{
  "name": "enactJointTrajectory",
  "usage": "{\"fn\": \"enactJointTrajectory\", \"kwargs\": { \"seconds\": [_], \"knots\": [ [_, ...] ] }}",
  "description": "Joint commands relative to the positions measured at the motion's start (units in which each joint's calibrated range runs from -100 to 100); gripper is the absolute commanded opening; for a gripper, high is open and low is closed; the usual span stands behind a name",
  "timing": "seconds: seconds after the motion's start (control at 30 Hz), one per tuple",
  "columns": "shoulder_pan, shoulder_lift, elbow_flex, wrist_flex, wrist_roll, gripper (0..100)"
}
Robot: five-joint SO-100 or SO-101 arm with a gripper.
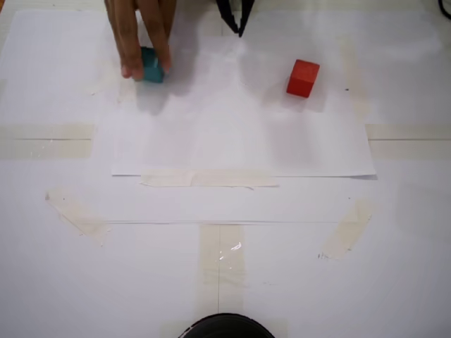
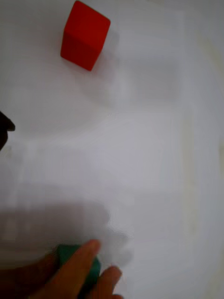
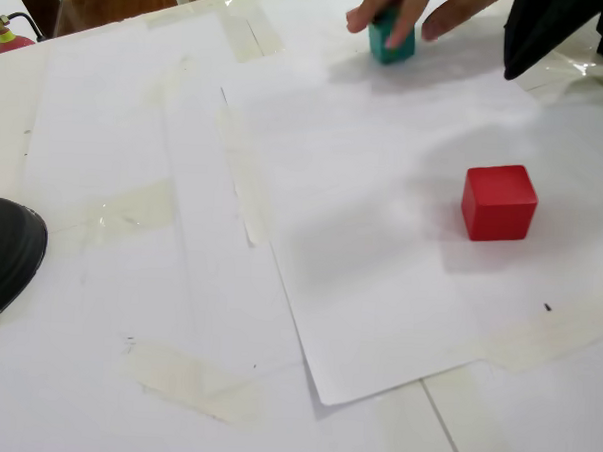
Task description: Put the red cube on the top of the blue cube.
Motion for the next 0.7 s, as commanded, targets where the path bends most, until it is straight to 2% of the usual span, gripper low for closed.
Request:
{"fn": "enactJointTrajectory", "kwargs": {
  "seconds": [0.0, 0.4, 0.67],
  "knots": [
    [0.59, -0.72, -2.77, 0.66, 0.44, 0],
    [0.59, -0.72, 2.76, -3.41, 0.0, 0],
    [1.27, -0.72, -3.14, 5.8, -0.68, 0]
  ]
}}
